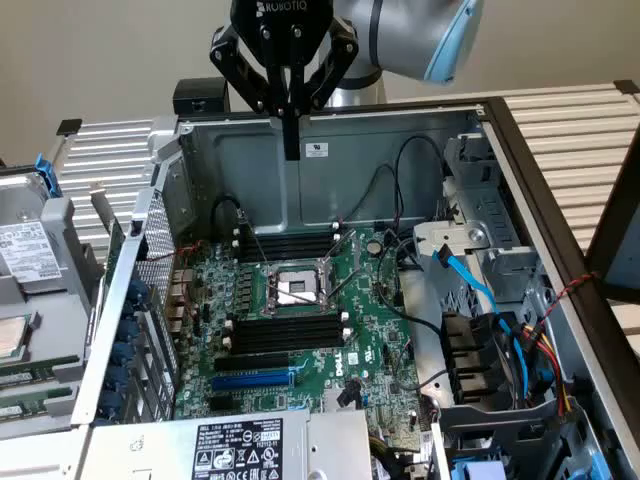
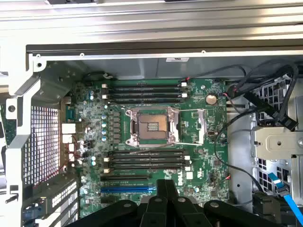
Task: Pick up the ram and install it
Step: 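Reach for the ram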
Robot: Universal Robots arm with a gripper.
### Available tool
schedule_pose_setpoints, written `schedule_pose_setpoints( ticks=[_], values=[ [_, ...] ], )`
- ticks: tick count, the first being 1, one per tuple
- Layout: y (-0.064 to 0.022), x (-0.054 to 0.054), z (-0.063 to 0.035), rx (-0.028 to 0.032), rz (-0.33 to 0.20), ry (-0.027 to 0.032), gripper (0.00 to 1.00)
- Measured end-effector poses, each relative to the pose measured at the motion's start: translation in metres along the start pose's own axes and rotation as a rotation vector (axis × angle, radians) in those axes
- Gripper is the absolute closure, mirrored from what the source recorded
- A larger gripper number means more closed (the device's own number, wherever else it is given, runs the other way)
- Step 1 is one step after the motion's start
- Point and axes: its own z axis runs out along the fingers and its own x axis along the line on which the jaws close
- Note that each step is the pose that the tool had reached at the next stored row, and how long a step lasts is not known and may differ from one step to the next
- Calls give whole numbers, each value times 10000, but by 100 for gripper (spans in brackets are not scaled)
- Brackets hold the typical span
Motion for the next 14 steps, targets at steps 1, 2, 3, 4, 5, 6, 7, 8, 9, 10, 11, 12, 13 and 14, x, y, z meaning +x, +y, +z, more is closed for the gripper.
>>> schedule_pose_setpoints(
  ticks=[1, 2, 3, 4, 5, 6, 7, 8, 9, 10, 11, 12, 13, 14],
  values=[
    [0, 0, 0, 0, 0, 0, 89],
    [0, 0, 0, 0, 0, 0, 89],
    [0, 0, 0, 0, 0, -1, 89],
    [0, 0, 0, 0, 0, 0, 89],
    [0, 0, 0, 0, 0, 0, 89],
    [0, 0, 0, 0, 0, 0, 89],
    [0, 0, 0, 1, 0, 0, 89],
    [0, 0, 0, 0, 1, 0, 89],
    [0, 0, 0, 0, 0, 0, 89],
    [0, 0, 0, 0, 0, 0, 89],
    [0, 0, 0, 0, 0, 0, 89],
    [0, 0, 0, 0, 0, 0, 89],
    [0, 0, 0, 0, 0, 0, 89],
    [-1, 8, -1, 1, 0, 0, 89]
  ],
)
